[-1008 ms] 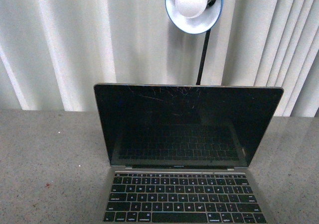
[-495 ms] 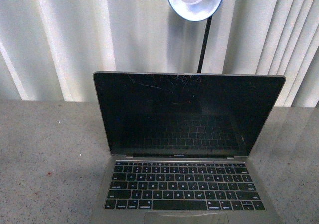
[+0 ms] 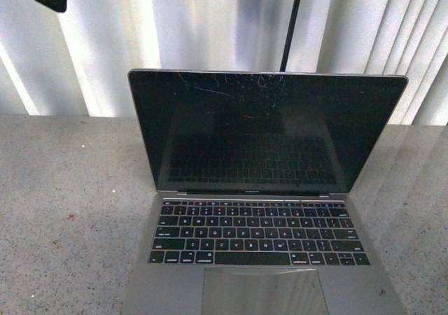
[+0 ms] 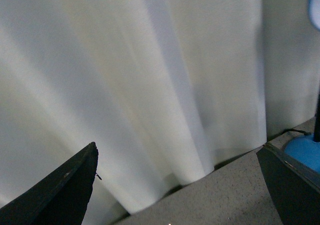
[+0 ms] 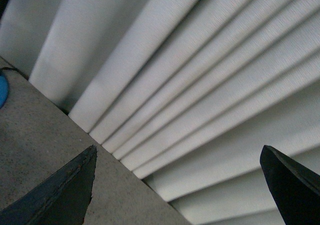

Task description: Close laptop

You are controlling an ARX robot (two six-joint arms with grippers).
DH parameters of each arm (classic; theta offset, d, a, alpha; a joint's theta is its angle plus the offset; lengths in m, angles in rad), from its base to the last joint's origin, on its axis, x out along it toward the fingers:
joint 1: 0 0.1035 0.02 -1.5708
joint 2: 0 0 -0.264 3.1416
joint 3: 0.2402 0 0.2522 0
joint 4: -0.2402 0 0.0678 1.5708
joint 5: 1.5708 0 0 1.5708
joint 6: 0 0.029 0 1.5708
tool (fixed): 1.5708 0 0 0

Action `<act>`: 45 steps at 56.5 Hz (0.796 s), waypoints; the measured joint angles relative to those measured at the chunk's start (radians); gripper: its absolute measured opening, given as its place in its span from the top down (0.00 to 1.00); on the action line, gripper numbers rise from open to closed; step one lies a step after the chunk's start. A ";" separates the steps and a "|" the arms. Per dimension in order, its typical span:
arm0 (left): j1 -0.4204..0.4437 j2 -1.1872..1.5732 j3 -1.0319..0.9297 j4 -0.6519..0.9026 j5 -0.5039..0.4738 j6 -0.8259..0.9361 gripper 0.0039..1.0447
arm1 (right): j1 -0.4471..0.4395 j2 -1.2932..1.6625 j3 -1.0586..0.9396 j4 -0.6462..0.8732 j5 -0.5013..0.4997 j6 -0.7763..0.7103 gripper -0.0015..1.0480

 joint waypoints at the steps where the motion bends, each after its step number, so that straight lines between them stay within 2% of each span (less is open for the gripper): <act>1: -0.002 0.003 0.018 -0.016 0.021 0.028 0.06 | 0.003 0.004 0.008 -0.008 -0.008 -0.009 0.07; 8: -0.013 0.032 0.121 -0.156 0.136 0.182 0.06 | 0.034 0.044 0.109 -0.122 -0.114 -0.111 0.07; 15: -0.032 0.073 0.216 -0.331 0.178 0.366 0.06 | 0.064 0.081 0.216 -0.272 -0.183 -0.226 0.07; 24: -0.071 0.169 0.383 -0.605 0.172 0.650 0.06 | 0.108 0.139 0.351 -0.487 -0.199 -0.372 0.07; 33: -0.098 0.236 0.483 -0.713 0.159 0.808 0.06 | 0.139 0.167 0.391 -0.613 -0.196 -0.489 0.07; 43: -0.121 0.264 0.548 -0.815 0.166 0.908 0.06 | 0.167 0.207 0.441 -0.704 -0.180 -0.573 0.07; 45: -0.124 0.270 0.565 -0.843 0.166 0.934 0.06 | 0.172 0.214 0.451 -0.710 -0.175 -0.581 0.11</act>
